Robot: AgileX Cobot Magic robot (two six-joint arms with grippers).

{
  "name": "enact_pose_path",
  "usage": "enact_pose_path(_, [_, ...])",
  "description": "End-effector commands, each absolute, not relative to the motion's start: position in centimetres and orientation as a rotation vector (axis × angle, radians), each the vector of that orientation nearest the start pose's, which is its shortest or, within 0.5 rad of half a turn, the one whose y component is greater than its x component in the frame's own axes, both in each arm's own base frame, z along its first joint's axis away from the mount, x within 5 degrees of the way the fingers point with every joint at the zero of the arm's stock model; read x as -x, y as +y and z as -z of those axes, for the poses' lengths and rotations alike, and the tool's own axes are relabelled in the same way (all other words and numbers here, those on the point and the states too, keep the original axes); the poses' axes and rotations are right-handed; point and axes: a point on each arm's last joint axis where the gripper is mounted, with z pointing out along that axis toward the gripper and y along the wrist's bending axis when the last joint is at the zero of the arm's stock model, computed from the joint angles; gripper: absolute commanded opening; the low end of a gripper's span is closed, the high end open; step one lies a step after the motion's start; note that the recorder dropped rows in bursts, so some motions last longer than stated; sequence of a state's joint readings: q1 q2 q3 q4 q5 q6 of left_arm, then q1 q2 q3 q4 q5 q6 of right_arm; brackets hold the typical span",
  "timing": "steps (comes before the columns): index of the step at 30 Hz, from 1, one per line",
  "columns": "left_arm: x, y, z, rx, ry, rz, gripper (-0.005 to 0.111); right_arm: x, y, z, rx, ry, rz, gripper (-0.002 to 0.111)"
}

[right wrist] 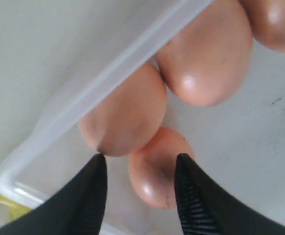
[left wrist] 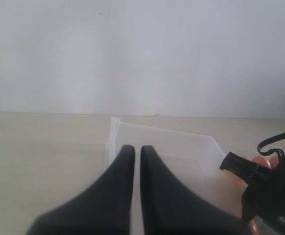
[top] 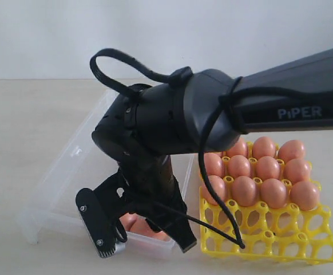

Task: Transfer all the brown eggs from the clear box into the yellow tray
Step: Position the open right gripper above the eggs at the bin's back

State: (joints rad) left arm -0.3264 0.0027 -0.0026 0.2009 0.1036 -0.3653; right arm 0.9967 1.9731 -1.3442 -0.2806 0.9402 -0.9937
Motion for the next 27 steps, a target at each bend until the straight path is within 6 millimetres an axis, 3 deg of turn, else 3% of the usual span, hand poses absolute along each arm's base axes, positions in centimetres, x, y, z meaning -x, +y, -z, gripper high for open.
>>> enact_pose_path(1, [-5.4,-1.7,-20.4,-0.111,1.589,0.383,0.004,-23.0,31.4,-15.8,2.678,1.374,0.398,0.037])
enact_pose_path(9, [-5.4,-1.7,-20.4,-0.111,1.589,0.383,0.004,-23.6,31.7,-14.3,2.659,1.366,0.467,0.037])
enact_pose_path(19, [-5.4,-1.7,-20.4,-0.111,1.593,0.382,0.004,-24.8,31.4,-14.8,2.651,1.273,0.666,0.037])
enact_pose_path(27, [-5.4,-1.7,-20.4,-0.111,1.593,0.382,0.004,-25.2,31.4,-15.0,2.568,1.334,0.7,0.037])
